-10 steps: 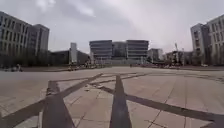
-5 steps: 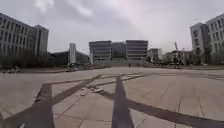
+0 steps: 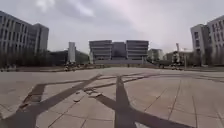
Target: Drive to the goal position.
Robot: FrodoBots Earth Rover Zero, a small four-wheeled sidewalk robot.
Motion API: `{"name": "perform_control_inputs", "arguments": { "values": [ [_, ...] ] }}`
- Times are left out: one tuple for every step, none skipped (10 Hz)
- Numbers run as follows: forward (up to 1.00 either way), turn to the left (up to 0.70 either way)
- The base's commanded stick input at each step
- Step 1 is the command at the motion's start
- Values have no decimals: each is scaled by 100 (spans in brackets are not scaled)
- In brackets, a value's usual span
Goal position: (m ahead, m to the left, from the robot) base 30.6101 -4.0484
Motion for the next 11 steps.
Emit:
{"name": "perform_control_inputs", "arguments": {
  "values": [
    [70, 2],
    [70, 2],
    [70, 2],
    [70, 2],
    [70, 2],
    [70, 2],
    [70, 2],
    [70, 2],
    [70, 1],
    [70, 1],
    [70, 1]
  ]
}}
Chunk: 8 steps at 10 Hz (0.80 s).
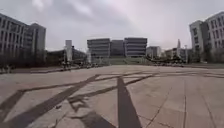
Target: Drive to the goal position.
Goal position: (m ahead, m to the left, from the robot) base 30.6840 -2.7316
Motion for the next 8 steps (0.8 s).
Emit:
{"name": "perform_control_inputs", "arguments": {
  "values": [
    [70, 1],
    [70, 1],
    [70, 1],
    [70, 1],
    [70, 1],
    [70, 1],
    [70, 1],
    [70, 1]
  ]
}}
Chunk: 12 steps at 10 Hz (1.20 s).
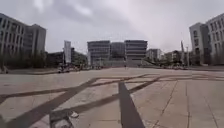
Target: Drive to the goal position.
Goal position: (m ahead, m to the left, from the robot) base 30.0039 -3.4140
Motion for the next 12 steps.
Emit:
{"name": "perform_control_inputs", "arguments": {
  "values": [
    [70, 1],
    [70, 1],
    [70, 2],
    [70, 1],
    [70, 1],
    [70, 1],
    [70, 2],
    [70, 1],
    [70, 1],
    [70, 1],
    [70, 1],
    [70, 1]
  ]
}}
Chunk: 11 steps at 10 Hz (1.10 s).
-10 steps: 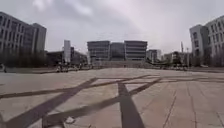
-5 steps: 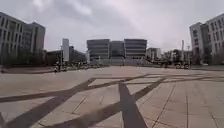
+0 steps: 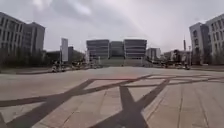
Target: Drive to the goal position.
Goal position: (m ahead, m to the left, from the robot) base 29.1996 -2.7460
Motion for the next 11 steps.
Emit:
{"name": "perform_control_inputs", "arguments": {
  "values": [
    [70, 2],
    [70, 2],
    [70, 1],
    [70, 1],
    [70, 1],
    [70, 1],
    [70, 2],
    [70, 1],
    [70, 2],
    [70, 1],
    [70, 1]
  ]
}}
